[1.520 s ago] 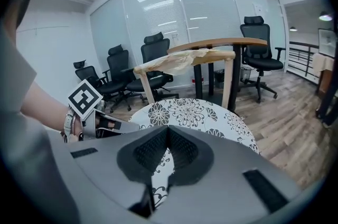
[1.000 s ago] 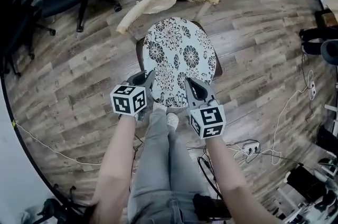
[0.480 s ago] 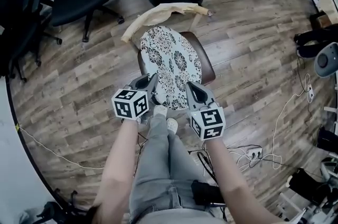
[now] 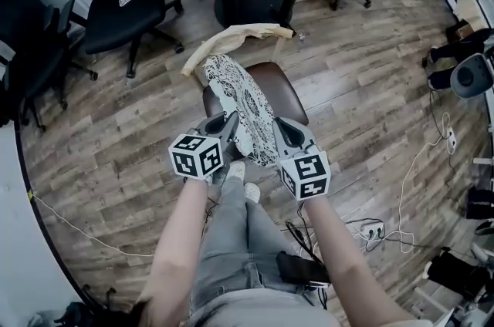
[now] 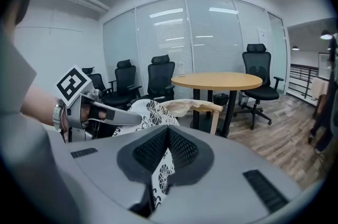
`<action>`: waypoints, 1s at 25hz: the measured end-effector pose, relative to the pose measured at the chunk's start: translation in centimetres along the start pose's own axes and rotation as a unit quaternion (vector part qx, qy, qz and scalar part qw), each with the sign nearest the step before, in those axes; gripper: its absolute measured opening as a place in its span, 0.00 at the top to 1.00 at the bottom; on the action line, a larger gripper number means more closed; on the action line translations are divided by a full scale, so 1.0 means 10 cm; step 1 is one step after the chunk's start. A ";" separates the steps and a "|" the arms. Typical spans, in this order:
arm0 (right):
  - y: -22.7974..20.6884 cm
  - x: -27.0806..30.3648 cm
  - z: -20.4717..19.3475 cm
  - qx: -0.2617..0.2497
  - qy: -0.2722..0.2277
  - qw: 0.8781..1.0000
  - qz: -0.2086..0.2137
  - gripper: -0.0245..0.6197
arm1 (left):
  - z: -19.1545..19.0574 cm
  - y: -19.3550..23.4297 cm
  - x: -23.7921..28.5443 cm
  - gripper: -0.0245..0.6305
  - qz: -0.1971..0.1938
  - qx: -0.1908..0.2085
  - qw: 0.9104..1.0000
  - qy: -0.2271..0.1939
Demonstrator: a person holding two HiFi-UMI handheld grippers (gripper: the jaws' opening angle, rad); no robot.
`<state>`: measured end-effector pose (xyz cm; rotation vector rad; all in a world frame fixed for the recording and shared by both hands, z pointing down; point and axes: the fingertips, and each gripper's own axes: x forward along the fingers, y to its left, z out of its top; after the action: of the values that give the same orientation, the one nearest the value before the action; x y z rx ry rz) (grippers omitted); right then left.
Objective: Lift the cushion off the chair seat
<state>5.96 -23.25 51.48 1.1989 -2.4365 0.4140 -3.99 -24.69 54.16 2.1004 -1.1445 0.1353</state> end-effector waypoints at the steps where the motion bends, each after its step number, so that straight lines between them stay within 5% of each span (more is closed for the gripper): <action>1: -0.02 -0.03 0.04 -0.001 -0.003 1.000 -0.001 0.92 | 0.04 -0.06 -0.01 0.94 -0.003 0.004 1.000 -0.001; 9: -0.12 -0.29 0.44 0.004 -0.030 0.999 -0.019 0.92 | 0.33 -0.49 -0.12 0.94 -0.023 0.057 0.998 -0.008; 25: -0.15 -0.71 1.00 -0.016 -0.062 0.997 -0.039 0.92 | 0.85 -0.92 -0.45 0.94 -0.045 0.105 0.993 -0.042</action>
<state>8.94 -23.51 39.45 1.3387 -2.4791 0.2833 -1.67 -23.91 41.02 2.3589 -1.1243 0.1299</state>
